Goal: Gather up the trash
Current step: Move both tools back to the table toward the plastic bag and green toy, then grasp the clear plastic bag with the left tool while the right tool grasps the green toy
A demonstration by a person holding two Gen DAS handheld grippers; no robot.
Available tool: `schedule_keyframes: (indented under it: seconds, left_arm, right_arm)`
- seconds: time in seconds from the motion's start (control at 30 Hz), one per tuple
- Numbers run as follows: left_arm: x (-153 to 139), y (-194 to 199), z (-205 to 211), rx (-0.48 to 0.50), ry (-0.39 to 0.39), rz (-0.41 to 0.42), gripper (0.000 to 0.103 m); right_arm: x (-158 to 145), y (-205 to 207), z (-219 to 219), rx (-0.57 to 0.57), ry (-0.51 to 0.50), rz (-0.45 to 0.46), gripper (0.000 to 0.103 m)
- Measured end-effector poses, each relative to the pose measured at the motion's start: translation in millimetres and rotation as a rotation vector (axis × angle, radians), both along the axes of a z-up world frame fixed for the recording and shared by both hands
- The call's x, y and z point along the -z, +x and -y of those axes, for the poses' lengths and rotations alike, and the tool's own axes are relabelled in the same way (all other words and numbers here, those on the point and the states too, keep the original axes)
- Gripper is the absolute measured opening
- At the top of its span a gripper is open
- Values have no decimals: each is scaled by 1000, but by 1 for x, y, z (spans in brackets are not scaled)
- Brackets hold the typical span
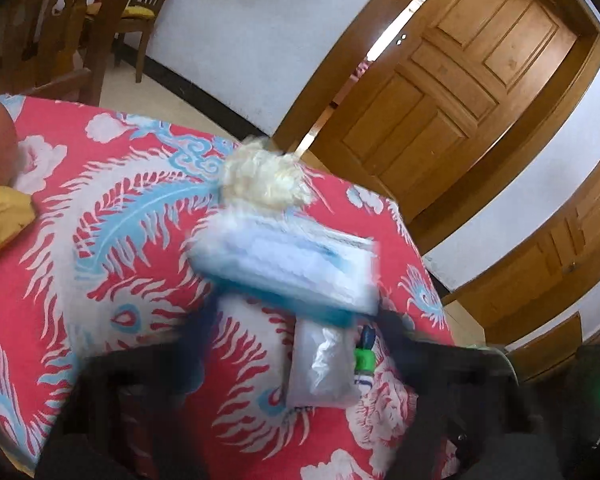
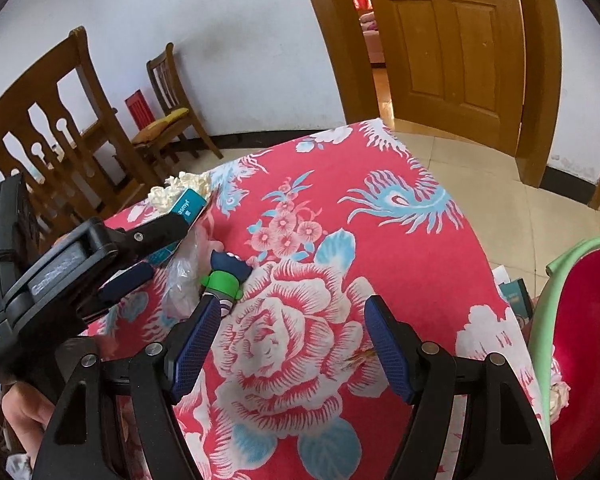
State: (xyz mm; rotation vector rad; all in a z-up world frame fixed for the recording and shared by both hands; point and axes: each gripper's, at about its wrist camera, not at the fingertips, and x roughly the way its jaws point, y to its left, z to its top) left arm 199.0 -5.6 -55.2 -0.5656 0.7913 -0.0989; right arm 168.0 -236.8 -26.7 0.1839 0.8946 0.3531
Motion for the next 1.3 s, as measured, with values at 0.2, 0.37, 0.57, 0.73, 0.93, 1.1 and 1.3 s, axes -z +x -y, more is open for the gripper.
schedule_keyframes:
  seconds: [0.2, 0.37, 0.57, 0.73, 0.93, 1.1, 1.3]
  left_arm:
    - [-5, -6, -1, -13, 70, 16, 2]
    - [-6, -16, -10, -29, 31, -5, 2]
    - [-29, -19, -34, -104, 112, 25, 101]
    - [-22, 23, -41, -55, 243, -93, 101]
    - [-11, 45, -5, 84, 419, -75, 101]
    - [3, 61, 3, 113, 538, -90, 100]
    - [1, 60, -6, 127, 501, -101, 4]
  right_arm:
    - [4, 0, -1, 0, 3, -13, 75]
    - [-1, -4, -3, -10, -5, -8, 75]
    - [-11, -12, -9, -27, -5, 1, 75]
    - [-15, -11, -21, -45, -80, -22, 75]
    - [-25, 7, -29, -51, -149, -33, 75]
    - [-37, 30, -36, -40, -123, -42, 75]
    - [-29, 39, -50, -44, -113, -67, 75]
